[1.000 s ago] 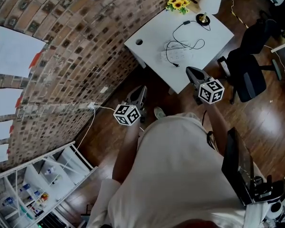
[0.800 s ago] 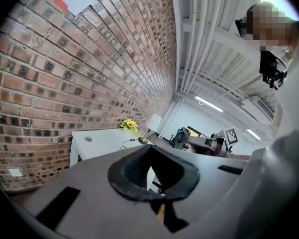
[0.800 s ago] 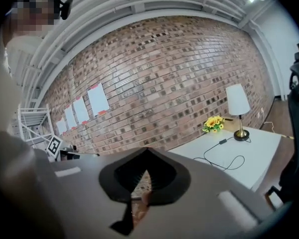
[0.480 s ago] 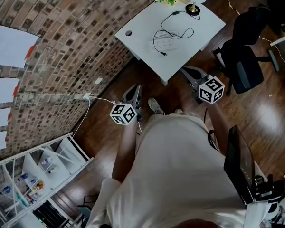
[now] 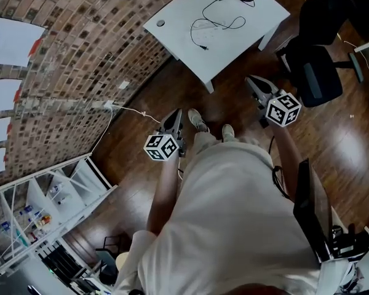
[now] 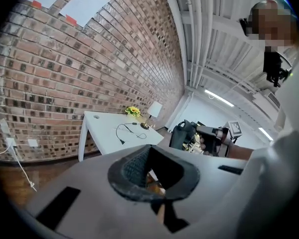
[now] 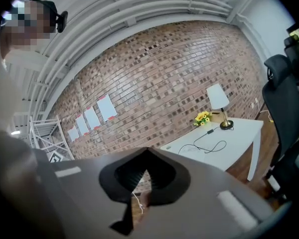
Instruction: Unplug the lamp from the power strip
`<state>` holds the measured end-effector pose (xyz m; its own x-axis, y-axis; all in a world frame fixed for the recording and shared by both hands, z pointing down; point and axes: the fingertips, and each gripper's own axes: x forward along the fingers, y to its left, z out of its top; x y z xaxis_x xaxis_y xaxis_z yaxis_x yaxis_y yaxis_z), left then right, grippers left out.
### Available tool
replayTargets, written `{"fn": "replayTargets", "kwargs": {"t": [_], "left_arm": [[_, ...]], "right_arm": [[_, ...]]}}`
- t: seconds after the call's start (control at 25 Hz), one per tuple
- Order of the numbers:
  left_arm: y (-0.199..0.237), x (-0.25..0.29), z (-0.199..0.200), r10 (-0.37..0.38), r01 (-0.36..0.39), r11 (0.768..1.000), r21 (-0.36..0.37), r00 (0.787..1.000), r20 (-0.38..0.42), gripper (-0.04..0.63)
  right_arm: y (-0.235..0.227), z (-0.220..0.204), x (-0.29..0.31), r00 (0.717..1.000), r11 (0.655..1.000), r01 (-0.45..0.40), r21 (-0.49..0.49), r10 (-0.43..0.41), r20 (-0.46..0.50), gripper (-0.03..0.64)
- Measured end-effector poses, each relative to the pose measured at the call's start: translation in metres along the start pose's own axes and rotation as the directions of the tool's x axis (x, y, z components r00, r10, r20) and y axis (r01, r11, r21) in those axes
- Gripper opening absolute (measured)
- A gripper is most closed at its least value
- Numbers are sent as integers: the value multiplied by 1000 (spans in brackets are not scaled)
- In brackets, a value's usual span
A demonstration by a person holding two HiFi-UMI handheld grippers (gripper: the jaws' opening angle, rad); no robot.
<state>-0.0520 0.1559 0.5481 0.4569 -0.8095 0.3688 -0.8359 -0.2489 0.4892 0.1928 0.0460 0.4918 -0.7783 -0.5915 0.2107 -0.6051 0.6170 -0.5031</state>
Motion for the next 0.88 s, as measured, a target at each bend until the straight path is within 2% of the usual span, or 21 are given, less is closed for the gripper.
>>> {"fn": "replayTargets", "kwargs": {"t": [0.2, 0.4, 0.68, 0.88], "left_arm": [[-20, -13, -26, 17, -17, 1000, -13, 1000, -1, 2], [-34, -20, -22, 6, -6, 1000, 3, 1000, 11, 2], [-45, -9, -12, -68, 68, 998, -3, 997, 31, 2], [-51, -4, 6, -129, 128, 991, 34, 991, 22, 2]], "right_arm": [[-6, -16, -33, 1000, 999, -3, 33, 2, 22, -2], [-5, -26, -48, 1000, 998, 12, 63, -13, 18, -2], [13, -30, -61, 1000, 999, 29, 43, -29, 4, -2], [24, -30, -52, 998, 998, 56, 42, -56, -1, 0]]}}
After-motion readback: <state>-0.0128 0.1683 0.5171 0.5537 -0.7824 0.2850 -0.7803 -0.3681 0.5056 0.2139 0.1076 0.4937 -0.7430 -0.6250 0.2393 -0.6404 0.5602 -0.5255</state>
